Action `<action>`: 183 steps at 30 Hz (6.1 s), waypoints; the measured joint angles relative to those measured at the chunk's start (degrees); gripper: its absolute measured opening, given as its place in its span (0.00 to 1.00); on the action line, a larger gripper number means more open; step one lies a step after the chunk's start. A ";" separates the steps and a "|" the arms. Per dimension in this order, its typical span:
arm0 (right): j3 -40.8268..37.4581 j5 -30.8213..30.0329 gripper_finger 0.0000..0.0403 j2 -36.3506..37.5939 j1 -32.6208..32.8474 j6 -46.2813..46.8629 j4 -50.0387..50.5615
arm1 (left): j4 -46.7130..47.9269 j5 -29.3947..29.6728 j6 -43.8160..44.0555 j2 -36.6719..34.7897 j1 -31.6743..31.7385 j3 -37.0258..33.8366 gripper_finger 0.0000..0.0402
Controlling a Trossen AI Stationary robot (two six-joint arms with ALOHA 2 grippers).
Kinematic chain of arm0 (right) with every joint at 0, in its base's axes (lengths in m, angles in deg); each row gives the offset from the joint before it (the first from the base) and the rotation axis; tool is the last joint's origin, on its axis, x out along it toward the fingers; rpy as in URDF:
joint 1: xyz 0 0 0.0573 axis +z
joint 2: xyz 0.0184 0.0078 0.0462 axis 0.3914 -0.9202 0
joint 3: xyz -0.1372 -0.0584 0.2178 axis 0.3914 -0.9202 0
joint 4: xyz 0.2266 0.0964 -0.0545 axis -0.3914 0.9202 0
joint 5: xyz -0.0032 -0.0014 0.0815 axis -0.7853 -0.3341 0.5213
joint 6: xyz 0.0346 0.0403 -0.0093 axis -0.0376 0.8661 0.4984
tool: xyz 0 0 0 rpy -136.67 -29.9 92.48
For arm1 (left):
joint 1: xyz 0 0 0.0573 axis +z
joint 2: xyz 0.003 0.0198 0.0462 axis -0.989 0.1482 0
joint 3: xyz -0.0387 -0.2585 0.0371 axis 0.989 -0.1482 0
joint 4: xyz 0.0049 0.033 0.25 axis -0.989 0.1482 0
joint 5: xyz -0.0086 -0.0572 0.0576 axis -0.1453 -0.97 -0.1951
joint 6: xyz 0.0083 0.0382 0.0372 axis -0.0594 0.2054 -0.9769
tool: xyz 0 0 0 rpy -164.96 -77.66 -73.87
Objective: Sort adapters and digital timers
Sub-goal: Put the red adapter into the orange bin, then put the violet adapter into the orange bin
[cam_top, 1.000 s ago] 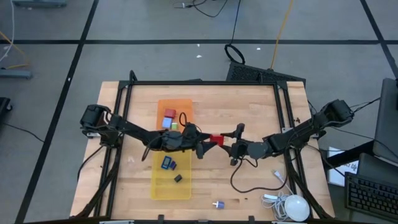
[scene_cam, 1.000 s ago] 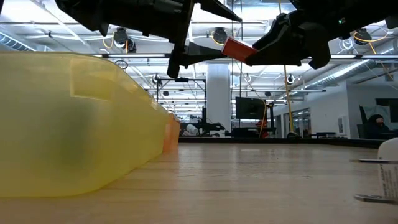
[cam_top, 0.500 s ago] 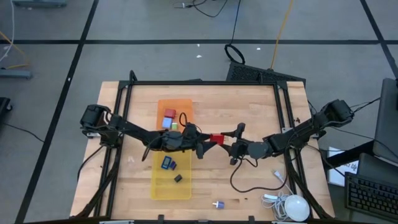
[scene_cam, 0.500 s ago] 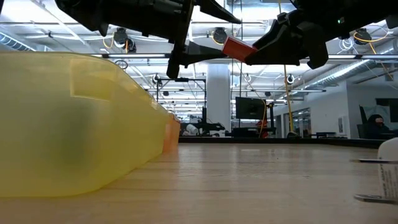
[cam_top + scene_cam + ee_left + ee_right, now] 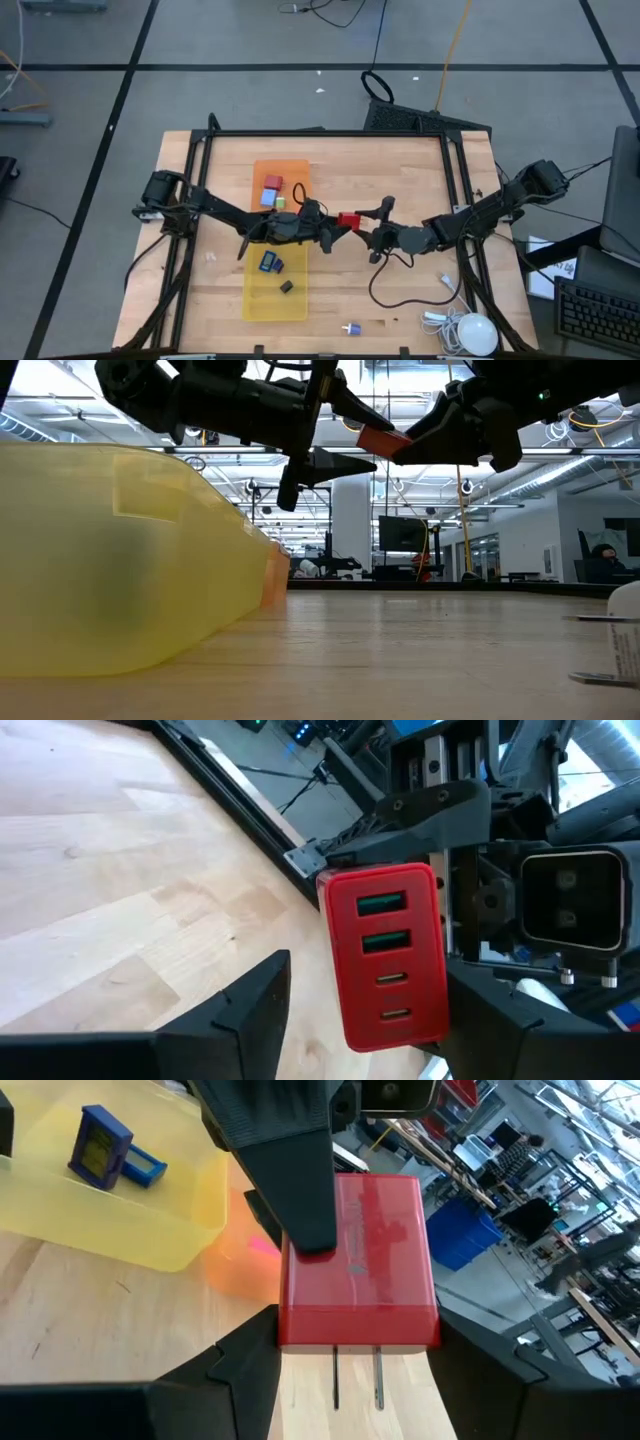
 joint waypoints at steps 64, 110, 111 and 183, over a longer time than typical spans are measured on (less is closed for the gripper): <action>0.08 1.01 0.64 19.38 4.06 27.14 17.40 | 15.34 4.83 -31.68 -11.08 -2.13 -0.04 0.30; 0.05 0.96 0.63 19.89 2.57 27.12 17.59 | 13.82 26.51 -7.72 -19.03 13.69 -24.48 0.30; 0.05 0.96 0.63 19.89 2.54 27.02 17.59 | 13.95 26.09 -7.92 -17.86 13.94 -23.81 0.30; 7.95 26.80 0.63 -0.12 10.35 24.28 -1.18 | 22.39 33.55 -34.20 -33.88 -19.90 -16.11 0.33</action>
